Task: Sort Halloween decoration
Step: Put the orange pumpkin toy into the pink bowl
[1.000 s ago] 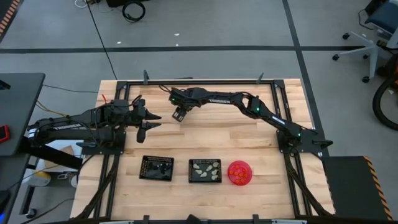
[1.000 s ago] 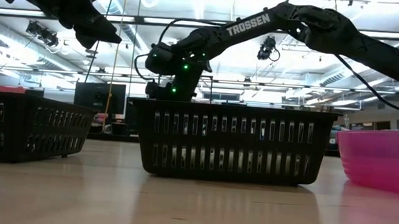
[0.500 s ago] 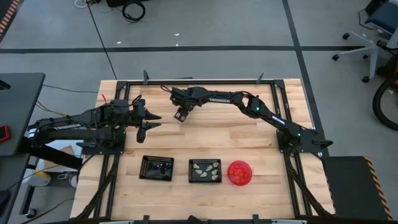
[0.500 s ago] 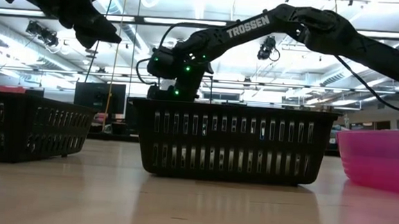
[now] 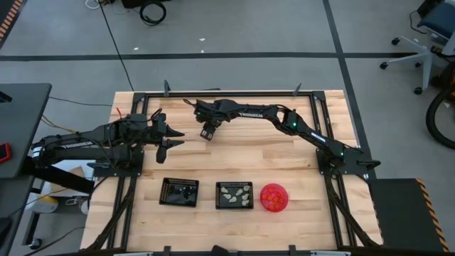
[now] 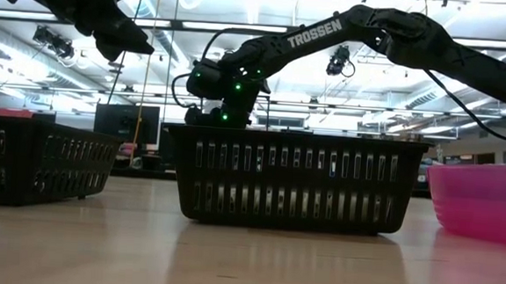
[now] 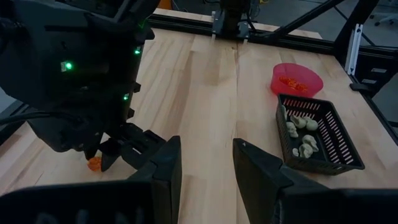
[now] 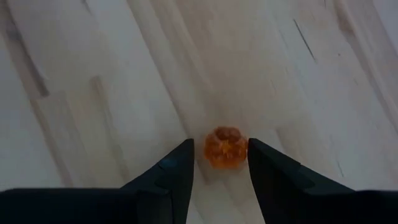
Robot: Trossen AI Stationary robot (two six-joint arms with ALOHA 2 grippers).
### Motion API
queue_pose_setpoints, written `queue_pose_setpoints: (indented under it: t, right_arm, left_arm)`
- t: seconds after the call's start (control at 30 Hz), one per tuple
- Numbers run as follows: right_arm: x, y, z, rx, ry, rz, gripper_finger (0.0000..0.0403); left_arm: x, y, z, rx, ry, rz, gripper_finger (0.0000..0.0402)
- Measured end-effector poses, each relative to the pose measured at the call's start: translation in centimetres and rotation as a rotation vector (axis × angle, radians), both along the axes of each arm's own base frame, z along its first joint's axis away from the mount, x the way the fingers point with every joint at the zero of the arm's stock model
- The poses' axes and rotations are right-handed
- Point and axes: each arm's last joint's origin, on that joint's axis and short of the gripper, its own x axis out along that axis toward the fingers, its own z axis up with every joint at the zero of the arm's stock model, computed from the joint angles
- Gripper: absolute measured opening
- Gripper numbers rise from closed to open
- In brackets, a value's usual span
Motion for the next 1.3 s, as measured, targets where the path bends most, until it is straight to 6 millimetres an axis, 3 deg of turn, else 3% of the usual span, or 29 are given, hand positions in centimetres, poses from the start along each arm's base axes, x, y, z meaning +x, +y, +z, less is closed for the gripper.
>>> queue_pose_setpoints:
  t: [0.43,0.83,1.3]
  right_arm:
    - [0.11,-0.13,0.07,0.007,-0.016,0.034,0.0153]
    - [0.10,0.11,-0.44,-0.008,0.003,0.094,0.0108]
    - [0.15,0.48,-0.08,-0.016,0.017,0.134,0.0104]
  left_arm:
    - [0.00,0.00,0.00,0.000,0.000,0.000,0.0116]
    - [0.00,0.00,0.00,0.000,0.000,0.000,0.0116]
    - [0.00,0.00,0.00,0.000,0.001,0.000,0.0116]
